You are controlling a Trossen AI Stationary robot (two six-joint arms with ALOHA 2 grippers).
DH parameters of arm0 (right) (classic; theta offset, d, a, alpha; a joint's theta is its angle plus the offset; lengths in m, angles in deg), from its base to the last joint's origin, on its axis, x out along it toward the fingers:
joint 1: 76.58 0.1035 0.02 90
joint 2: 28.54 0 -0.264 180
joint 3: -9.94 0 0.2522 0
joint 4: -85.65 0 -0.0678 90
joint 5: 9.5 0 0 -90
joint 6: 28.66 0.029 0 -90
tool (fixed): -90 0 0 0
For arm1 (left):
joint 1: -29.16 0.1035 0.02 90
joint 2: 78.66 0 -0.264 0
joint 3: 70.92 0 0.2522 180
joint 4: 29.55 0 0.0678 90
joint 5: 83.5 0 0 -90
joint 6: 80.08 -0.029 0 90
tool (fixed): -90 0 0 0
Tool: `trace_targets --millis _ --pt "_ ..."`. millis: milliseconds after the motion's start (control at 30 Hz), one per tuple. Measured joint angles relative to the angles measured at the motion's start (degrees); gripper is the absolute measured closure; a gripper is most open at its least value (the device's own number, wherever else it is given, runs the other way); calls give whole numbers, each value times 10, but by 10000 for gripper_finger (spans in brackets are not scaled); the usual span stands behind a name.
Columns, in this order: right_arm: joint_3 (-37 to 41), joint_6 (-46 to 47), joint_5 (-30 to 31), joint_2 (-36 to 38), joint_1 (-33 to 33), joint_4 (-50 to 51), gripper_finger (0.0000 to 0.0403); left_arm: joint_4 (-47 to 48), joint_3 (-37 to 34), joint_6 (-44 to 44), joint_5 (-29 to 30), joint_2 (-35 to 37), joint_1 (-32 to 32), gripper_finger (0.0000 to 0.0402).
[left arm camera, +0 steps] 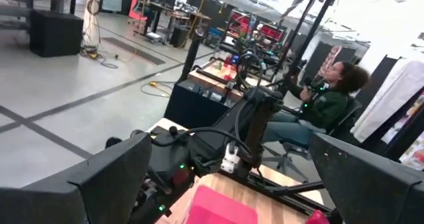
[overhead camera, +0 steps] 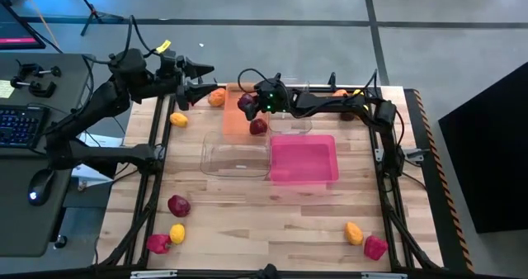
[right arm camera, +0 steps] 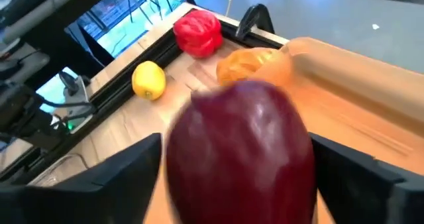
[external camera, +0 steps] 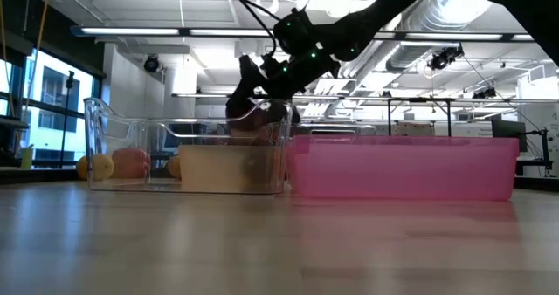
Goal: Sort produce into baskets
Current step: Put the red apple into the orange bin
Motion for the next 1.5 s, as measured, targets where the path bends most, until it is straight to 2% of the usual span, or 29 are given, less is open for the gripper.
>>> trace_targets --millis 33,100,200,367,600,700,767,867,967,1033,1100,1167,1333,1400,1500 --pt "0 3 0 0 0 2 25 -1 0 -3 7 0 0 2" --pt "0 -1 -13 0 -1 7 13 -1 0 -6 21 1 0 2" --pt "0 -34 -34 2 -2 7 33 0 0 -16 27 0 0 2" --pt "-12 -52 -30 24 -26 32 52 0 0 -21 27 0 0 2" --pt "-27 -175 -28 114 -80 274 52 0 0 -32 52 -4 0 2" --pt "23 -215 -4 161 -95 366 52 5 0 -33 55 -8 0 2" --pt "91 -220 18 202 -103 385 52 5 0 -37 56 -9 0 2" --pt "228 -166 50 292 -112 360 52 0 0 -42 72 -9 0 2" --pt "346 -44 110 389 -119 347 52 1 0 -42 84 -9 1 2" --pt "402 44 156 435 -122 360 52 0 0 -47 98 -9 1 2" --pt "431 85 195 462 -130 361 52 -9 0 -53 102 -11 1 2" --pt "440 118 222 463 -146 373 52 -30 0 -56 102 -16 1 2" --pt "438 173 265 413 -209 382 52 -69 0 -57 101 -28 1 2" --pt "436 183 257 388 -231 373 52 -67 0 -48 101 -31 1 2" --pt "428 167 213 358 -249 346 52 -67 0 -34 100 -37 1 2"
